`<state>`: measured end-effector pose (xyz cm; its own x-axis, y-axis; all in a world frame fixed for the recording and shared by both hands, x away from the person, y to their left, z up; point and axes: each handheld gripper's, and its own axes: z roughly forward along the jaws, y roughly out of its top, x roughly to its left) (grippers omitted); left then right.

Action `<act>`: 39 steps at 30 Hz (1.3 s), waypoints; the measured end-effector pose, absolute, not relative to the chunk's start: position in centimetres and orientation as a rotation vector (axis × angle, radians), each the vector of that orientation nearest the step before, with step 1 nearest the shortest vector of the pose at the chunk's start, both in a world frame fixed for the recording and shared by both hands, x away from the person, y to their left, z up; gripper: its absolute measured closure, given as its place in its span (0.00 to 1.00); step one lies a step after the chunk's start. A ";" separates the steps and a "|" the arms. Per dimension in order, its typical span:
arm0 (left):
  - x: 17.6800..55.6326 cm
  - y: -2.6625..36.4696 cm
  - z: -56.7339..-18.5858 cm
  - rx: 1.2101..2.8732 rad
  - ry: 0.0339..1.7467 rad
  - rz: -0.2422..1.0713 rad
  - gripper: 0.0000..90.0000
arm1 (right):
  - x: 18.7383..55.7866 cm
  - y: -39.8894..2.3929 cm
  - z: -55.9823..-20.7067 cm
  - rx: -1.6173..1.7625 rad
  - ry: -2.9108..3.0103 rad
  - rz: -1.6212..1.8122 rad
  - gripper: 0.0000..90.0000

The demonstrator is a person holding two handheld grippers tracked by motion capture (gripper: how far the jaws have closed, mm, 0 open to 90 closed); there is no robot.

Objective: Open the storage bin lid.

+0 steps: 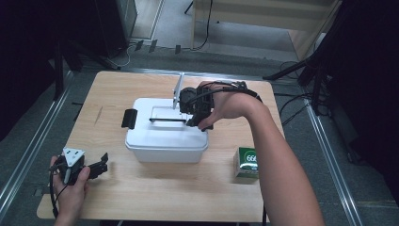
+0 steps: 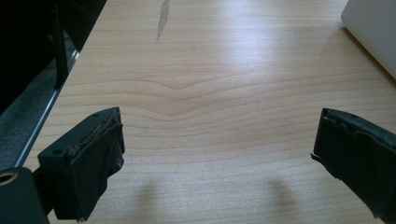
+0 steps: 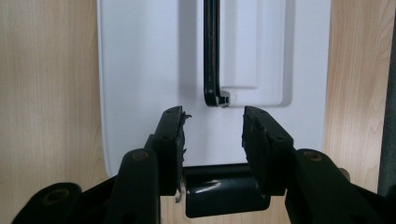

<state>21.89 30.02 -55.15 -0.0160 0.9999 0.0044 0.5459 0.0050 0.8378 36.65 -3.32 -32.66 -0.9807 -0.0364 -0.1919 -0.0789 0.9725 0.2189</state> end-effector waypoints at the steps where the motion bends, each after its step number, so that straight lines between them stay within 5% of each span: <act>1: 21.9 30.0 -55.1 1.612 1.635 0.891 0.03 | 36.8 -3.2 -32.7 -0.118 2.928 0.345 0.67; 39: 21.9 30.1 -55.2 1.615 1.631 0.882 0.03 | 37.3 1.2 -33.7 -0.142 2.969 0.266 0.76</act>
